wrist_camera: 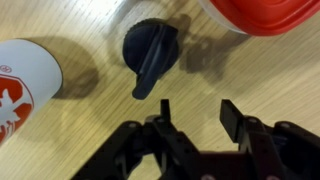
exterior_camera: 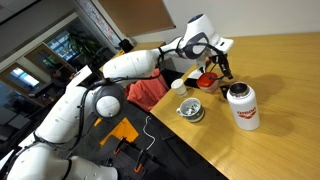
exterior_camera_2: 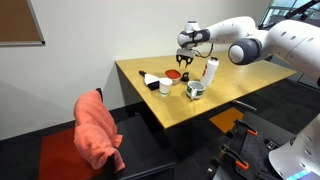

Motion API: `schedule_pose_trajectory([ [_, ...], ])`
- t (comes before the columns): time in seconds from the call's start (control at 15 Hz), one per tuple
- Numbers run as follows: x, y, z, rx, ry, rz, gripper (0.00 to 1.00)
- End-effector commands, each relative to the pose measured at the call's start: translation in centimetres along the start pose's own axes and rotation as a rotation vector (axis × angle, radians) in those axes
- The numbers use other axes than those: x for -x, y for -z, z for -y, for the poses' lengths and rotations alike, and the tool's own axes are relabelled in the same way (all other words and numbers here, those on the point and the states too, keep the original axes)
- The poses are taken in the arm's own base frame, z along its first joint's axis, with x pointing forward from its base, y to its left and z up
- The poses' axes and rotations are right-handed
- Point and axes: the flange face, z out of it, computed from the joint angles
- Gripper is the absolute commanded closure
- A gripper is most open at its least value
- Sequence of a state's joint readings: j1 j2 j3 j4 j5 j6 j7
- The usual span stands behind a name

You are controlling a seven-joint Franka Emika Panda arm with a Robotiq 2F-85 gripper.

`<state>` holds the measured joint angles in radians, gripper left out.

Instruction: Remove the black lid from the white bottle and place it on the table

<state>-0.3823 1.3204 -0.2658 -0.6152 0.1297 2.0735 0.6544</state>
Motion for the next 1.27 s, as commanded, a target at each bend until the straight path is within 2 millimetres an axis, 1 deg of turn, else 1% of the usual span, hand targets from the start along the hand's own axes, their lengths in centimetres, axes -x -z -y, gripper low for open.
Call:
schedule_pose_trajectory([
  [0.0,-0.8,3.1,0.4,-0.009,0.001,-0.005,0.13],
  [0.07,-1.0,4.3,0.4,-0.017,0.010,-0.002,0.04],
  [0.13,-1.2,5.5,0.3,-0.016,0.023,0.013,0.01],
  [0.4,-1.9,11.0,-0.7,0.050,0.083,0.042,0.00],
  [0.67,-2.4,15.9,-2.6,0.123,0.192,0.089,0.00],
  [0.8,-2.5,17.7,-3.1,0.133,0.246,0.107,0.00],
  [0.93,-2.5,19.1,-3.5,0.135,0.280,0.118,0.00],
  [1.2,-2.6,20.6,-3.9,0.139,0.315,0.120,0.00],
])
